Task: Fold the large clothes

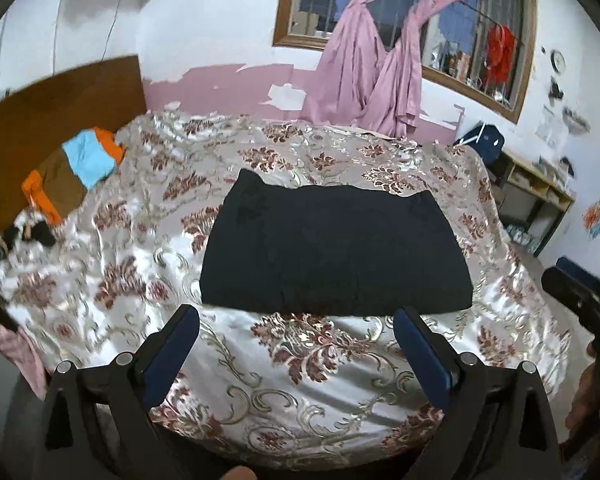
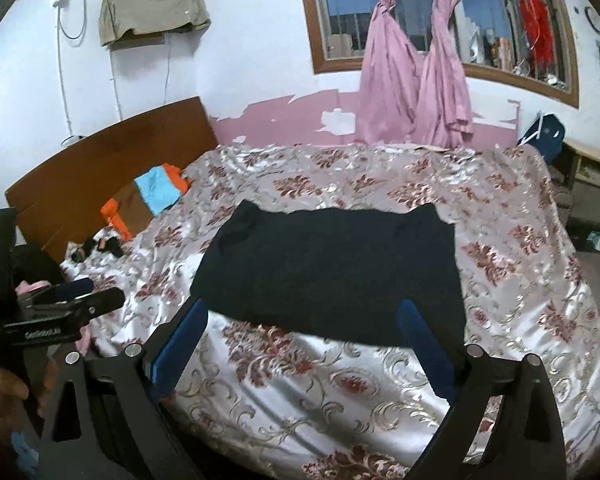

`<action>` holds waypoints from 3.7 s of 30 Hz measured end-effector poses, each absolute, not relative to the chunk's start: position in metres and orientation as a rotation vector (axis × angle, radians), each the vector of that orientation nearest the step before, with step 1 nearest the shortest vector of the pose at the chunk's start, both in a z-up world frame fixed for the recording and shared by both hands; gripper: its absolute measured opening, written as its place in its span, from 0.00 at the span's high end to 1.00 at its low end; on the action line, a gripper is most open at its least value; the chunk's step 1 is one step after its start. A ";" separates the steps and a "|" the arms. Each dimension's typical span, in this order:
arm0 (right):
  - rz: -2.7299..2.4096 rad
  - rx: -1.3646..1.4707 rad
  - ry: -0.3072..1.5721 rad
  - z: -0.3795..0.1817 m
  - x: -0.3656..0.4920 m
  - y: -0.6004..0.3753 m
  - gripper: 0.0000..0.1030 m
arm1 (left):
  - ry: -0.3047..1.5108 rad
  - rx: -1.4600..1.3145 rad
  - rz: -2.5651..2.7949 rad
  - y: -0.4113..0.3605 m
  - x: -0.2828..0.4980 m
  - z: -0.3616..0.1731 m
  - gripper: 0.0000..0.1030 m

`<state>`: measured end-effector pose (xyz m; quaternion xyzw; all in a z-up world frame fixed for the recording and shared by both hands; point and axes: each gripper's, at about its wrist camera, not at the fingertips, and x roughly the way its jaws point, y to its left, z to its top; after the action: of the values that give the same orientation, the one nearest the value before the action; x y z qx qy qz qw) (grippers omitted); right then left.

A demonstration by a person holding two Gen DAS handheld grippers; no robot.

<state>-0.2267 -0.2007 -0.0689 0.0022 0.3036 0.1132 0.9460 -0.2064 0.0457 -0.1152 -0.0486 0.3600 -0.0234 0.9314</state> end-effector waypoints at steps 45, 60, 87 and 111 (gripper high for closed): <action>0.087 0.073 0.770 -0.118 -0.177 -0.227 0.07 | 0.834 -0.053 -0.057 0.023 -0.166 -0.151 0.00; 0.080 0.076 0.769 -0.118 -0.180 -0.230 0.07 | 0.837 -0.057 -0.064 0.021 -0.164 -0.156 0.00; 0.074 0.077 0.765 -0.118 -0.179 -0.234 0.07 | 0.837 -0.057 -0.065 0.020 -0.164 -0.155 0.00; 0.075 0.075 0.761 -0.116 -0.179 -0.234 0.07 | 0.840 -0.047 -0.058 0.013 -0.162 -0.156 0.00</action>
<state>-0.1791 -0.2336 -0.1159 0.0366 0.3714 0.0364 0.9270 -0.1619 0.0126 -0.1562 -0.0230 0.4078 -0.0282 0.9124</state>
